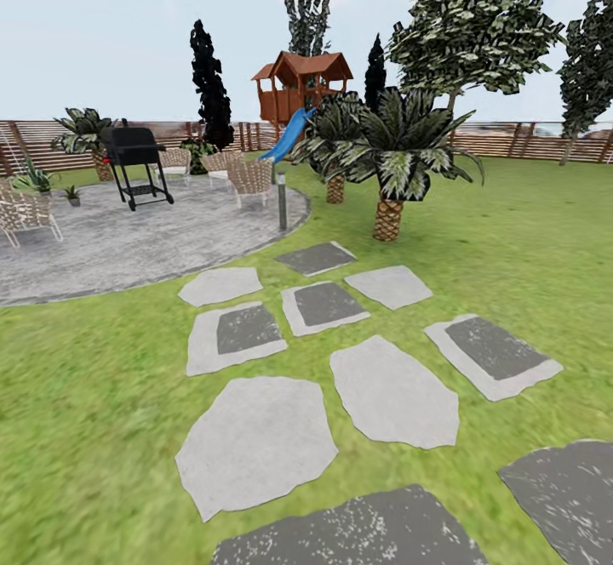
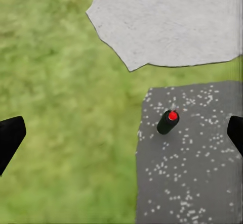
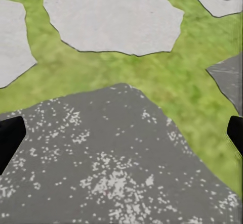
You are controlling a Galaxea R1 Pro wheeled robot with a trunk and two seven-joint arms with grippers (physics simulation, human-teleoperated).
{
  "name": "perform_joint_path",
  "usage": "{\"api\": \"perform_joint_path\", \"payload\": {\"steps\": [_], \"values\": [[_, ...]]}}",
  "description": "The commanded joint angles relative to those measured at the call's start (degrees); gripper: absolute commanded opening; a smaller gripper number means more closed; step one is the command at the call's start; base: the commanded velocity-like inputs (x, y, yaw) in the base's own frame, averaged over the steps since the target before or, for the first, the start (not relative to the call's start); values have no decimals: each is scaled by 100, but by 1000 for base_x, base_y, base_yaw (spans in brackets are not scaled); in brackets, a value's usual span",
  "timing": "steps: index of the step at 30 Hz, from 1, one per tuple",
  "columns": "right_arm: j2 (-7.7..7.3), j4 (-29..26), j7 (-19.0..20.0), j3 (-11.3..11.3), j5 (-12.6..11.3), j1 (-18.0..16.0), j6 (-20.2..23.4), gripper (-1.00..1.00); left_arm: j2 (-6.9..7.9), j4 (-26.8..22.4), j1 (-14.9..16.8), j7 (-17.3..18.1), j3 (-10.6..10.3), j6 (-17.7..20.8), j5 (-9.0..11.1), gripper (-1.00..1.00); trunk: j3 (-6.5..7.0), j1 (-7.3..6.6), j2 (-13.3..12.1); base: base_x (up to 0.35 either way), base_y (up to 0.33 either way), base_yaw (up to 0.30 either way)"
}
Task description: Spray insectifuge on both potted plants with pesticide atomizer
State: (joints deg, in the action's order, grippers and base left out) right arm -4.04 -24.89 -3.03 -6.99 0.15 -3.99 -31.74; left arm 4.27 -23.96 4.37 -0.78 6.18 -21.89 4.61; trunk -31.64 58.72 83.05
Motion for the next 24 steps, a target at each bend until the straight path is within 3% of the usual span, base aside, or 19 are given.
{"api": "perform_joint_path", "payload": {"steps": [1, 7, 24], "values": [[0, 8, -13, 3, 3, -5, -16, 100, 2, -1, 3, -1, -10, -17, 48, 100, -5, 1, 2, 73, -226, 2], [0, 4, -13, 9, 11, -6, -8, 100, 3, 1, 3, -1, -6, -17, 48, 100, -5, 1, 2, 20, -175, 0], [9, -14, -7, 1, 3, -6, -14, 100, 2, -55, 3, 7, -14, -17, 43, 100, -5, 1, 2, 0, -7, 0]]}}
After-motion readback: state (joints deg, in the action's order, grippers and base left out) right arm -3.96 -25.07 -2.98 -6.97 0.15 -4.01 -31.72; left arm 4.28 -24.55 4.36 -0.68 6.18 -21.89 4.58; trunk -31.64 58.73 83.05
